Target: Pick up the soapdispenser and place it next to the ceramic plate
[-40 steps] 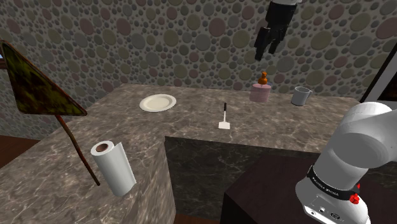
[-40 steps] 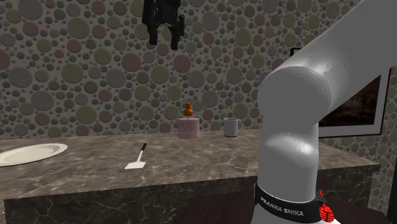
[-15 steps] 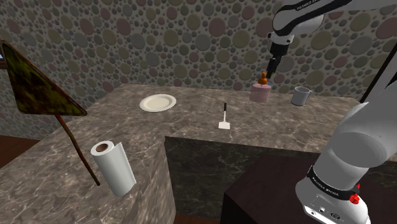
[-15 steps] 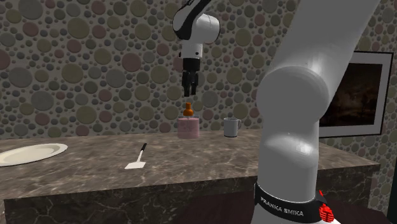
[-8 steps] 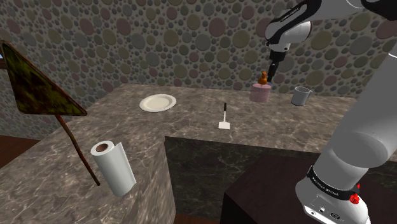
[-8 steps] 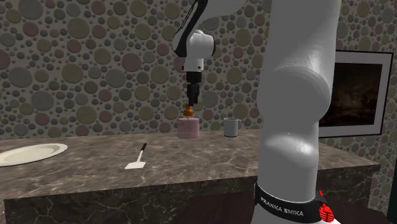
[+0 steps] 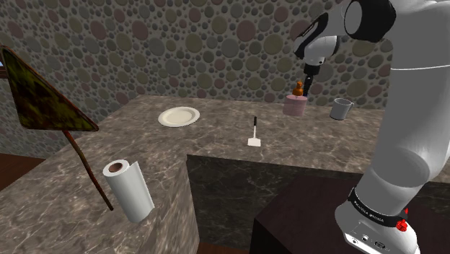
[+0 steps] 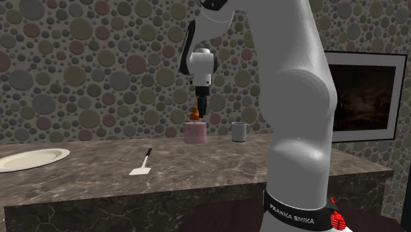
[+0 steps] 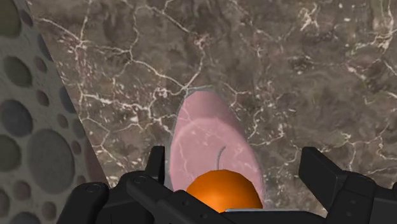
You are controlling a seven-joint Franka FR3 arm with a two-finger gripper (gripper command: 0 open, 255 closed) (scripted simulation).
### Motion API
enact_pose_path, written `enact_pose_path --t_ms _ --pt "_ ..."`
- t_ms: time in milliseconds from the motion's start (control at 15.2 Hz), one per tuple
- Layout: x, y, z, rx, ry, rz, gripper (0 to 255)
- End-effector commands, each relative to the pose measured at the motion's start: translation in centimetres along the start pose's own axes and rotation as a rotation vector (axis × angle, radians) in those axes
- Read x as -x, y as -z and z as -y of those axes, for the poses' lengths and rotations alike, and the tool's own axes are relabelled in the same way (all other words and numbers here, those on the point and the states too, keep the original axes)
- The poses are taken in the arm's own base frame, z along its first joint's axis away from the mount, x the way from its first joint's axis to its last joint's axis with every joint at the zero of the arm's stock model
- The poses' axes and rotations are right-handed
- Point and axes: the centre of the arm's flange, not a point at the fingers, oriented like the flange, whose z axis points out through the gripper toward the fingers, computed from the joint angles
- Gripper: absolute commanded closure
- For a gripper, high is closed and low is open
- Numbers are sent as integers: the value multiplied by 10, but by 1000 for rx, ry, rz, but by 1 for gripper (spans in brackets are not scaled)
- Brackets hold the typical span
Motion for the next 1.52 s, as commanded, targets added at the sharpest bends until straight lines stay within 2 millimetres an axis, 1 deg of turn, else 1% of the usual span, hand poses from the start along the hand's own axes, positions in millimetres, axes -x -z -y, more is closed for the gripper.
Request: enact_pose_path --t_ms 0,462,924,990,1452 --pt "-1 -14 -10 -3 10 2 0" --pt "0 -49 -10 -3 10 2 0" --pt "0 -49 -10 -3 10 2 0" --pt "0 -49 -10 -3 10 2 255" --pt "0 -49 -9 -3 10 2 255"
